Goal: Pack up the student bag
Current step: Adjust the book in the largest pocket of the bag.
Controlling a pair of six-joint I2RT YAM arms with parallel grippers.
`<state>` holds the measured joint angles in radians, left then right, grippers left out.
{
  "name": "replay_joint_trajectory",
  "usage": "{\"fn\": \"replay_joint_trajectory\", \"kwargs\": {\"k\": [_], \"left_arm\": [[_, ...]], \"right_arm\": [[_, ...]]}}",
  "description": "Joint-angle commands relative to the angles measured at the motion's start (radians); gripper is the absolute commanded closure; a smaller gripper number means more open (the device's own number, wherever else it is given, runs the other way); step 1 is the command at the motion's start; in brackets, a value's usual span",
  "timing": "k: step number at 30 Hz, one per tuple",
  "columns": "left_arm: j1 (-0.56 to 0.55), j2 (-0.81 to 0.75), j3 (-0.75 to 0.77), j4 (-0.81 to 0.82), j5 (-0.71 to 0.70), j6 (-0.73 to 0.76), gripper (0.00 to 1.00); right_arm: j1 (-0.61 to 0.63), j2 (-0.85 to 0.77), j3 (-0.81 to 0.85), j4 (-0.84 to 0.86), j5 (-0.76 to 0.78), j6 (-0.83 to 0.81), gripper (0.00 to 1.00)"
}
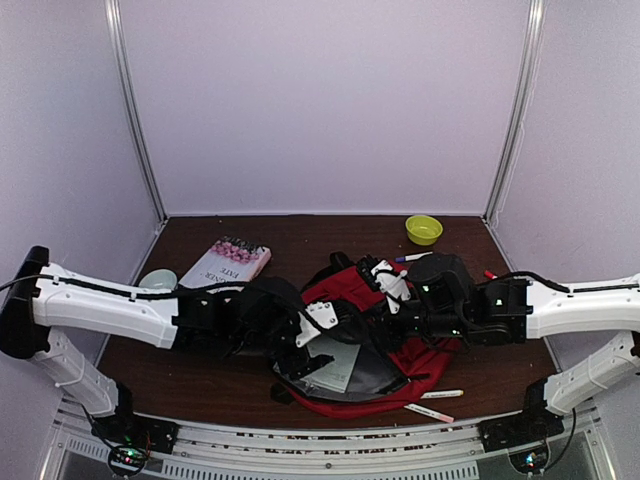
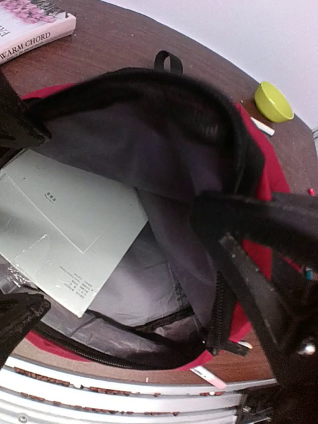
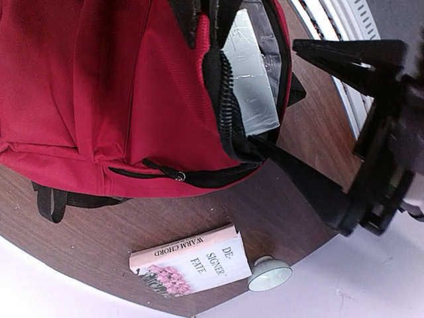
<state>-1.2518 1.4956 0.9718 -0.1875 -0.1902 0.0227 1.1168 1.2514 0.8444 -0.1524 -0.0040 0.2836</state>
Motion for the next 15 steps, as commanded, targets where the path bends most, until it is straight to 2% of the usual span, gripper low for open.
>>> {"fn": "replay_joint_trajectory", "kwargs": {"k": [1, 8, 15], "left_arm": [[0.006, -0.089, -0.078, -0.049, -0.005, -0.131, 0.23], [0.025, -0.124, -0.193, -0.067, 0.008, -0.293, 0.29], [0.037, -0.077, -0.222, -0.040, -0.015, -0.326, 0.34]], "right_arm": [[0.002, -0.003, 0.029, 0.027, 0.011, -0.002, 1.00], [0.002, -0.003, 0.031, 0.016, 0.010, 0.017, 1.00], [0.003, -0.001, 0.035, -0.006, 0.003, 0.036, 1.00]]}}
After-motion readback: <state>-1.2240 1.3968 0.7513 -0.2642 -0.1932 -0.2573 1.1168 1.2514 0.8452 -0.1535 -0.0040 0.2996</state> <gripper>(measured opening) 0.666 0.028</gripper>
